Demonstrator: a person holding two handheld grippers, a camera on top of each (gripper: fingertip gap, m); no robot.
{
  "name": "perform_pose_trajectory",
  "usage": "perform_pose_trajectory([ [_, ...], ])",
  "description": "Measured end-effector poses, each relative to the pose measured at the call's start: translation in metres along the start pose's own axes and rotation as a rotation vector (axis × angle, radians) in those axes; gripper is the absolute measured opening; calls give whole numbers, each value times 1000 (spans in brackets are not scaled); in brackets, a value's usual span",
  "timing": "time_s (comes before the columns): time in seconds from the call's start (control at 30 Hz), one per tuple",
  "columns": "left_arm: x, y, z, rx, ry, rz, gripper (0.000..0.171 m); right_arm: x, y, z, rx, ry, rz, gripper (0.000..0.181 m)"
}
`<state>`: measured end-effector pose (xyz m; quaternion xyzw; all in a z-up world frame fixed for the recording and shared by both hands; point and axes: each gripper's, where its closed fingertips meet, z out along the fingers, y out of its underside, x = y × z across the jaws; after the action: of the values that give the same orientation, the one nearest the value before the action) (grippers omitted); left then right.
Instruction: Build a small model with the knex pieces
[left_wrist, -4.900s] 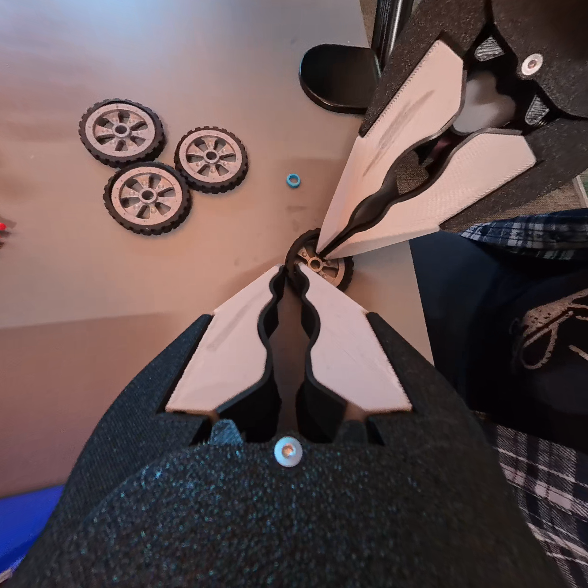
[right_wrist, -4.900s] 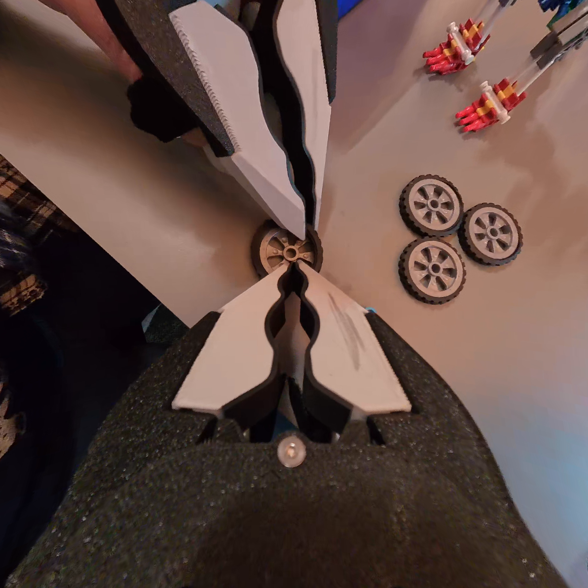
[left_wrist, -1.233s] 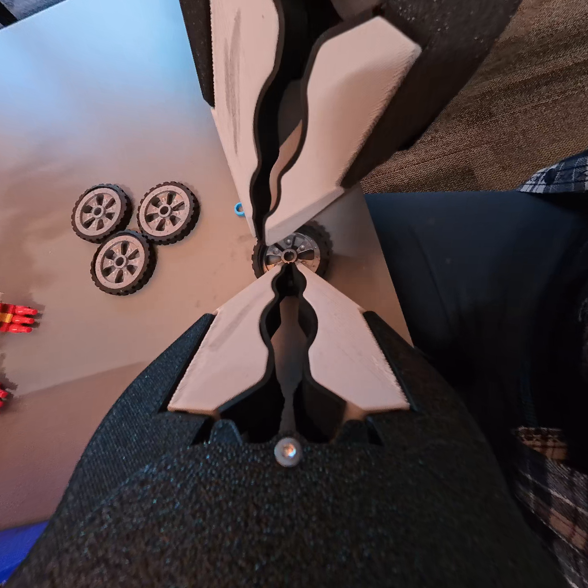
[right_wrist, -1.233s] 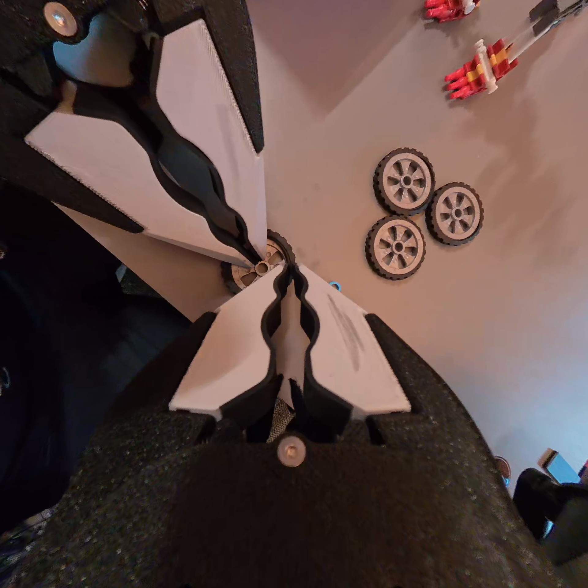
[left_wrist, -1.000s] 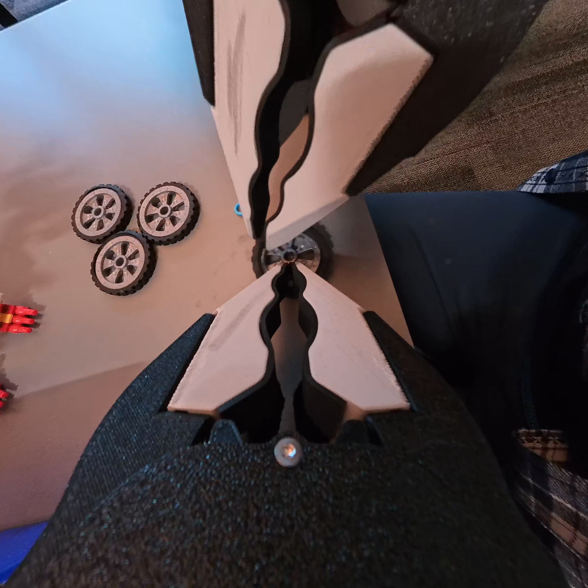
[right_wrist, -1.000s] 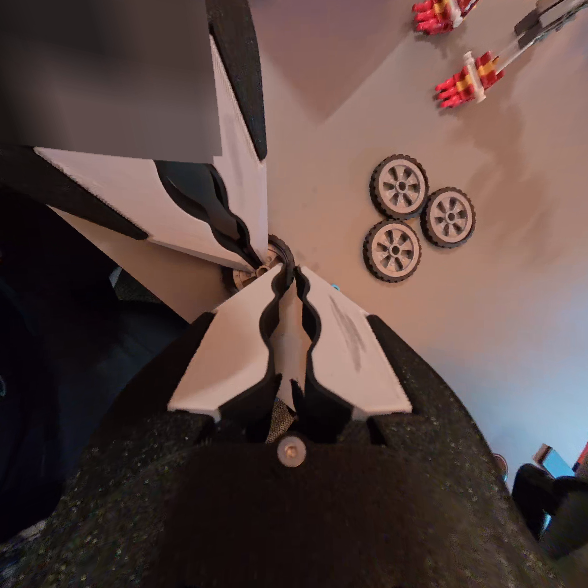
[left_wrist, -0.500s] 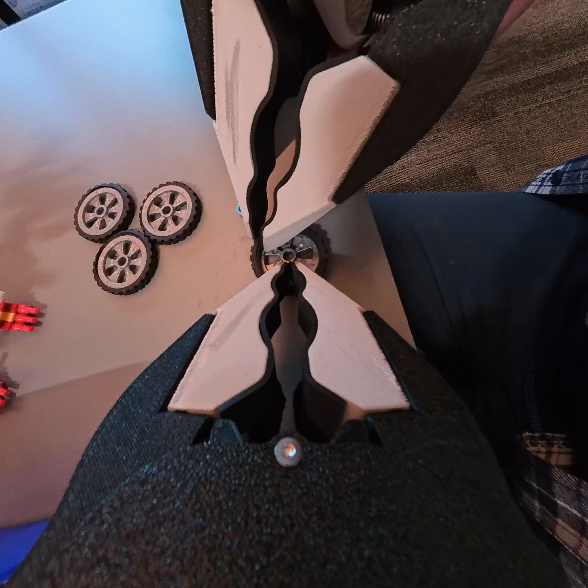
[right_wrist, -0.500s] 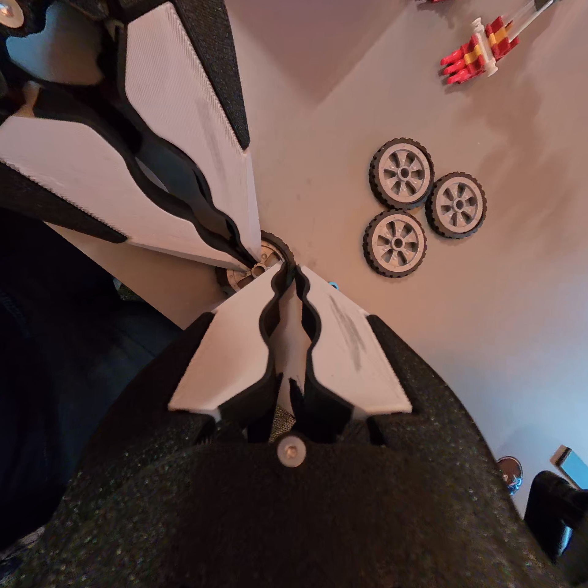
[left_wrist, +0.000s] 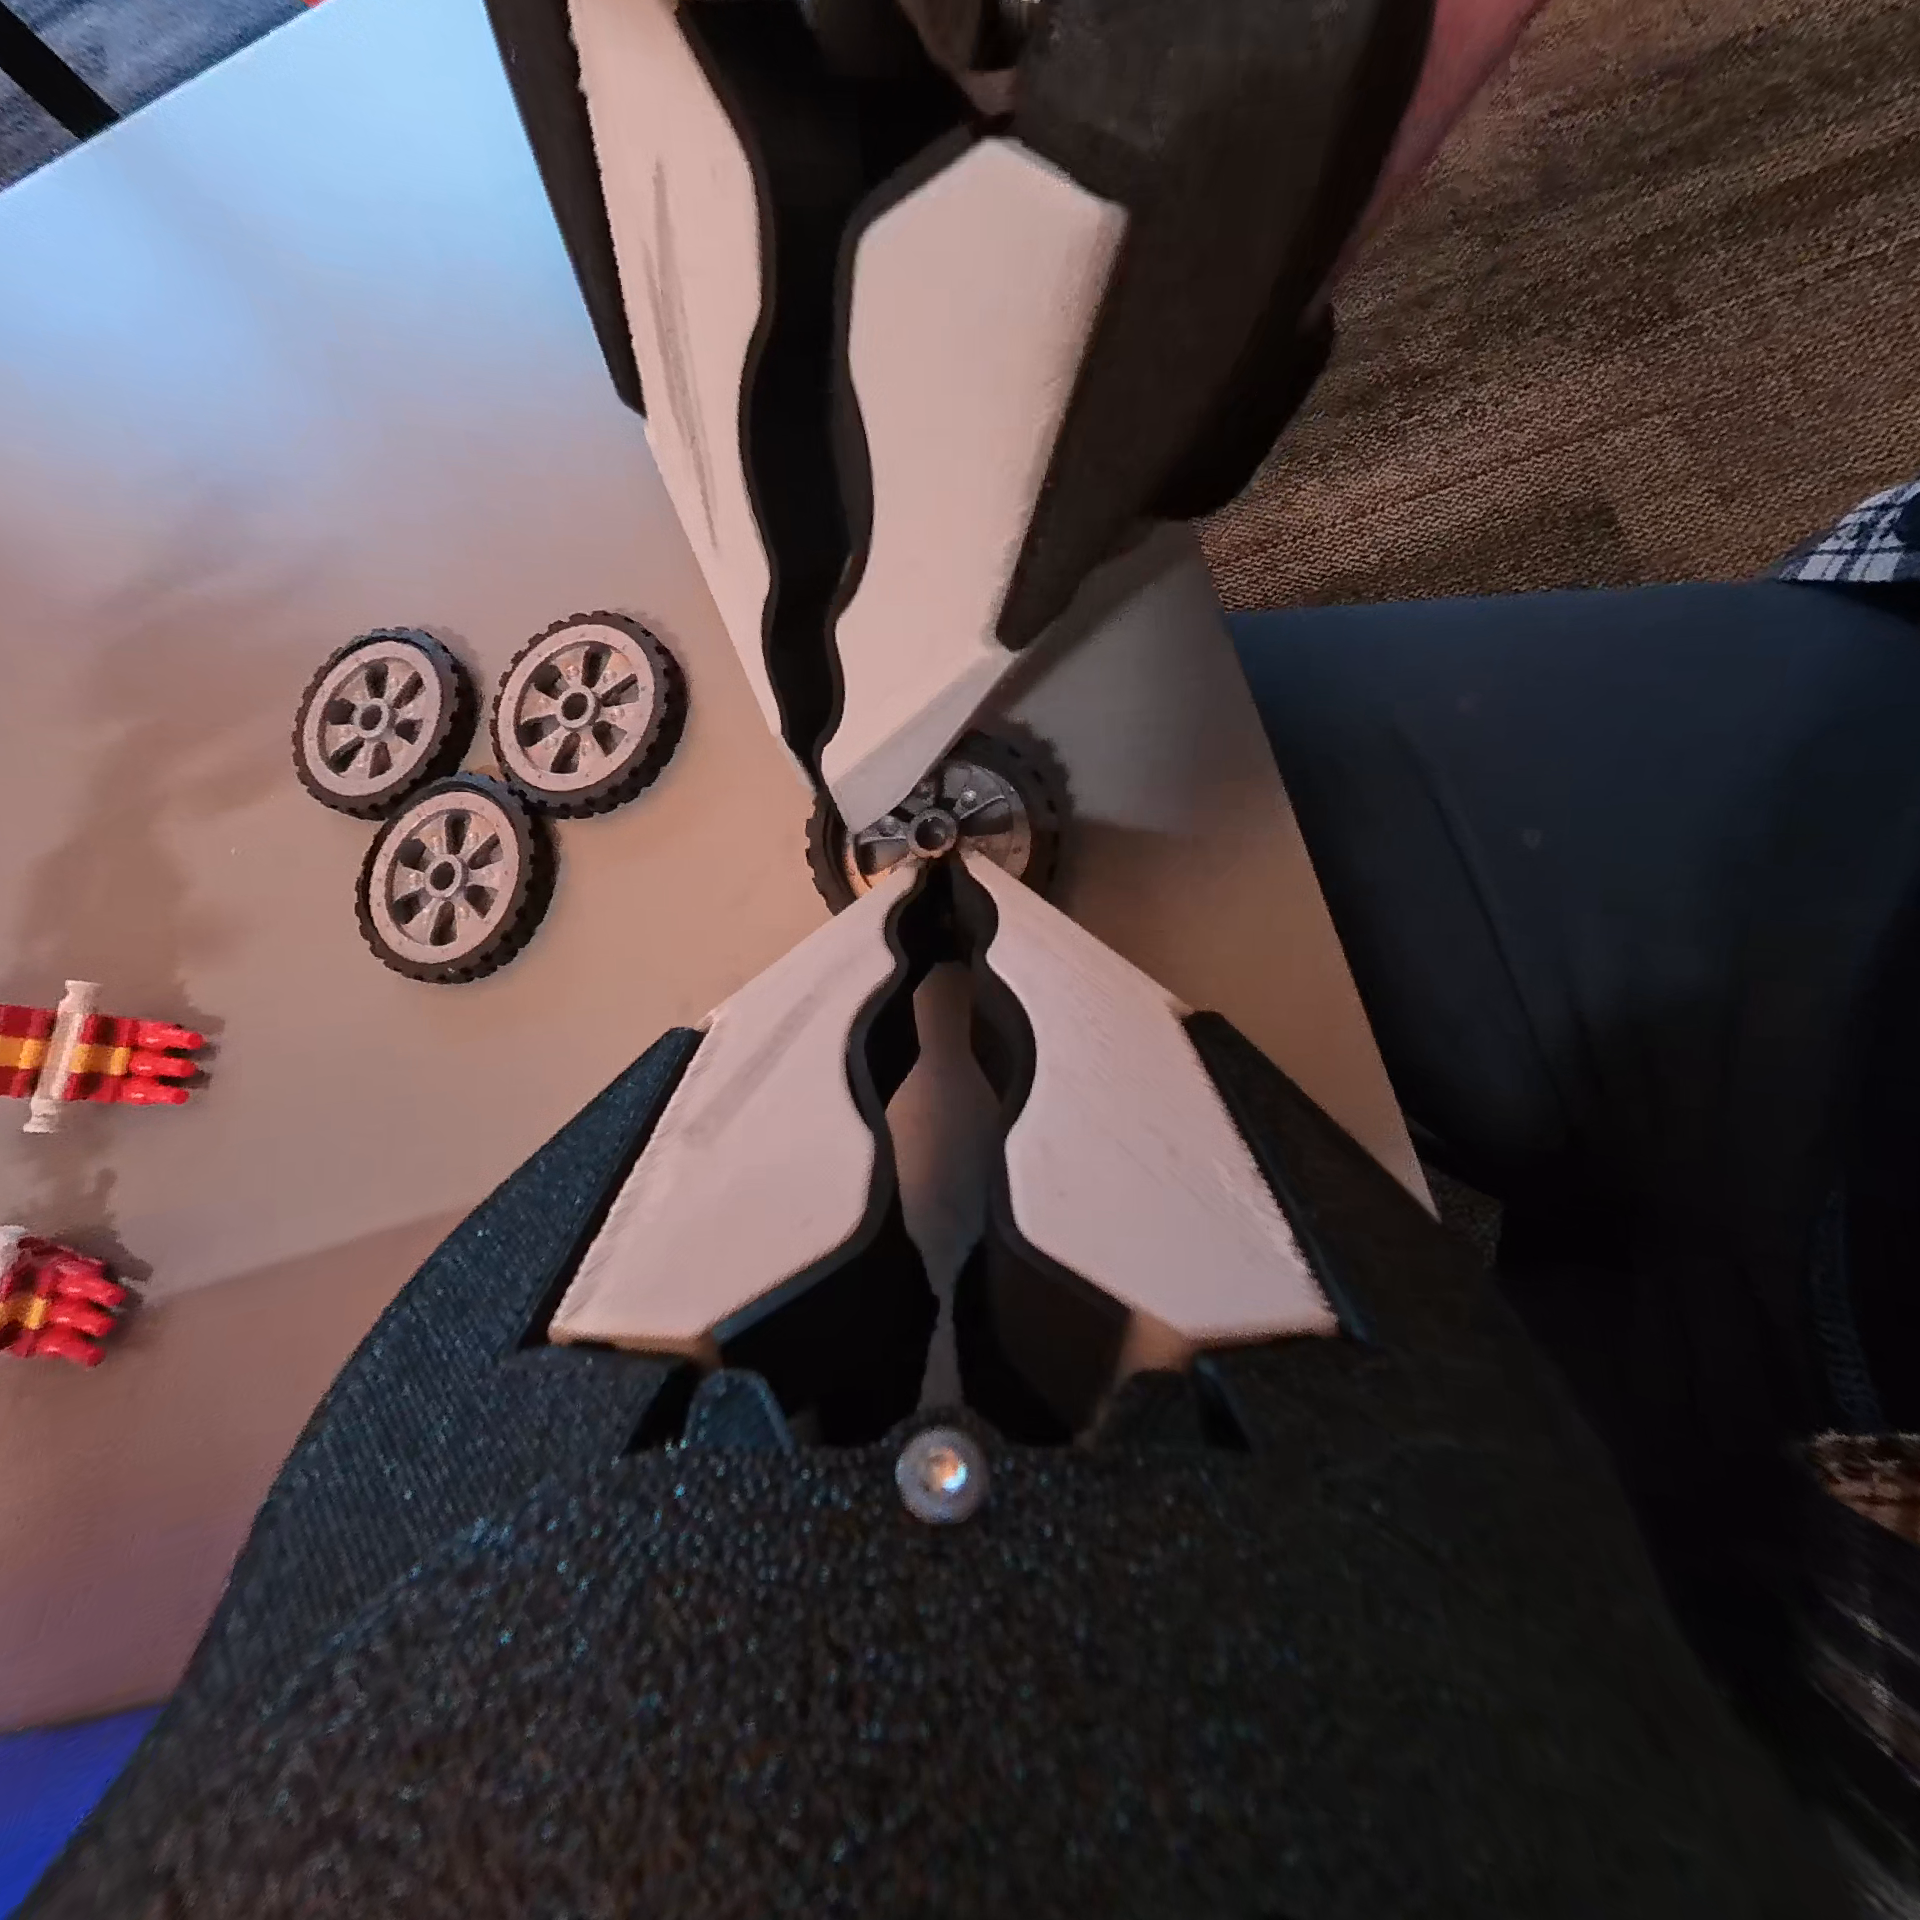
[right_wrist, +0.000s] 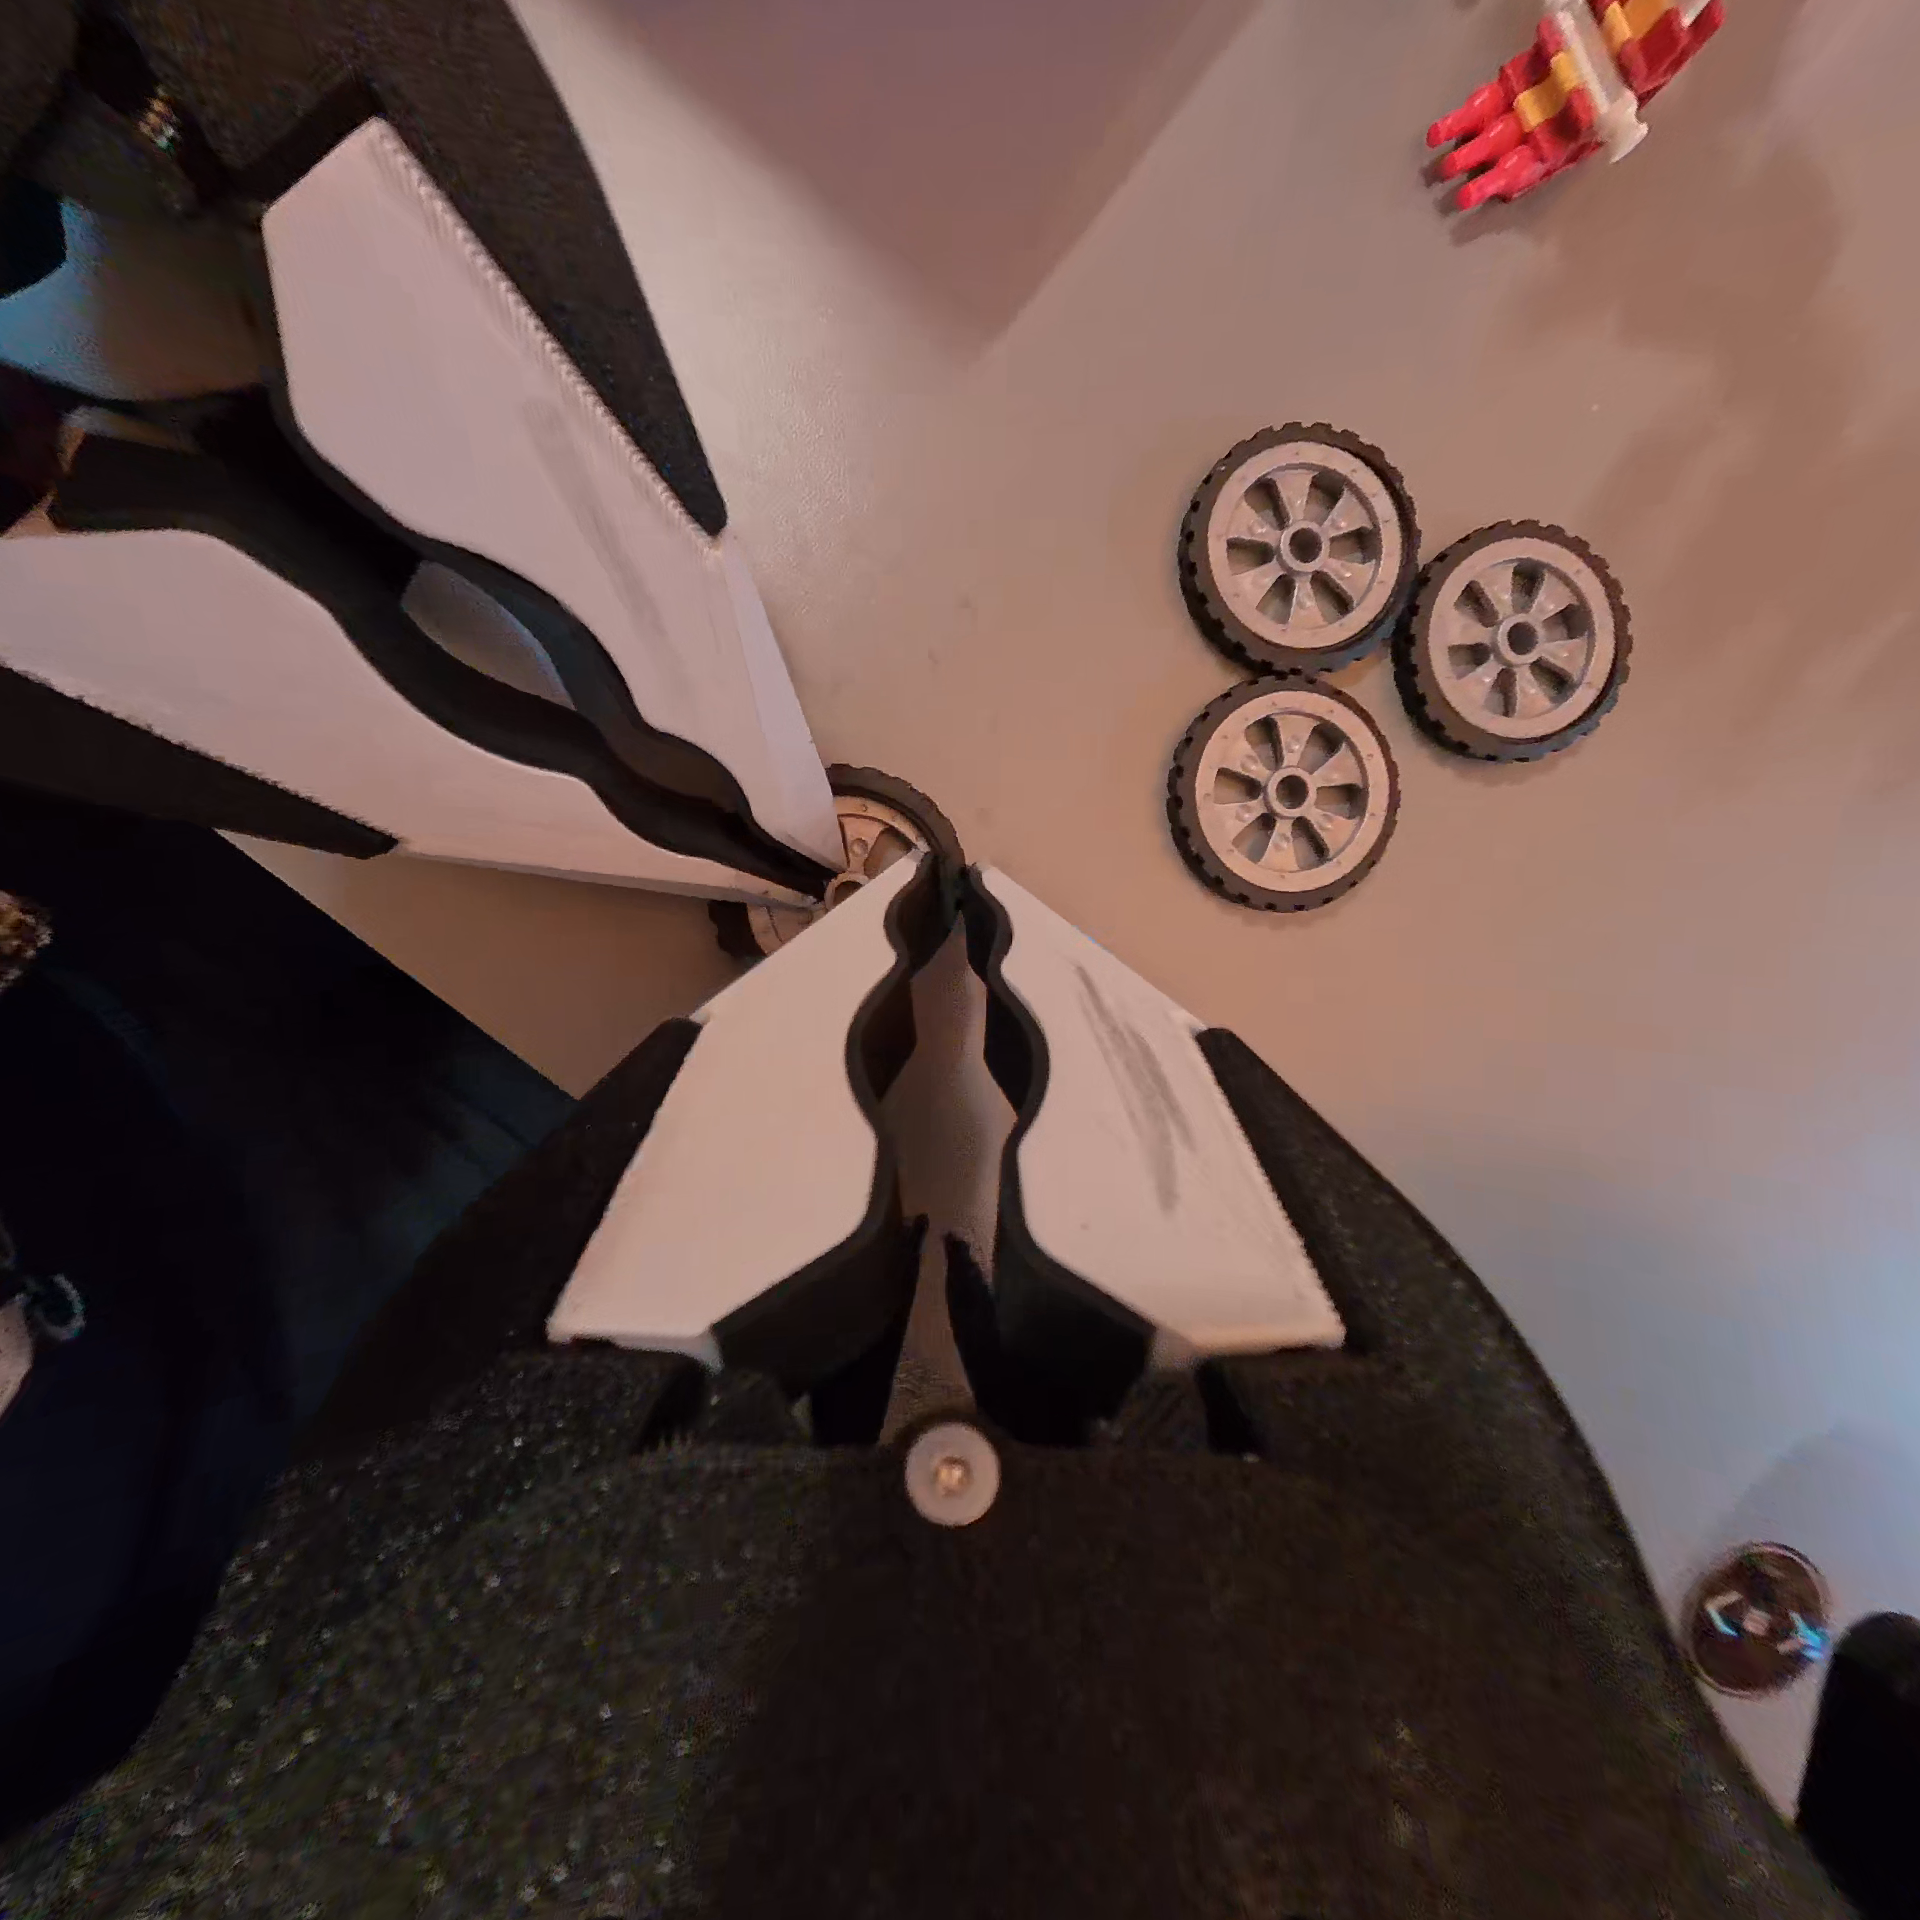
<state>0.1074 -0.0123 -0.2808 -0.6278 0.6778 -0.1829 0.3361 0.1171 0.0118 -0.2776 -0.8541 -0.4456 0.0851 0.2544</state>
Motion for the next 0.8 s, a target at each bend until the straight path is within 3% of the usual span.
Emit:
perform_pose_trajectory([
  [0.03, -1, 0, 0, 1, -1, 2, 1, 0, 0, 0, 6, -17, 20, 5],
  [0.33, 2, 4, -5, 4, 59, 14, 1, -7, -1, 2, 70, -172, 177, 6],
  [0.47, 9, 7, -10, 27, 97, -2, 1, -12, -1, 1, 65, -158, 146, 13],
  [0.8, 14, 9, -14, 40, 110, 28, 2, -24, 0, -4, 82, -210, 129, 8],
])
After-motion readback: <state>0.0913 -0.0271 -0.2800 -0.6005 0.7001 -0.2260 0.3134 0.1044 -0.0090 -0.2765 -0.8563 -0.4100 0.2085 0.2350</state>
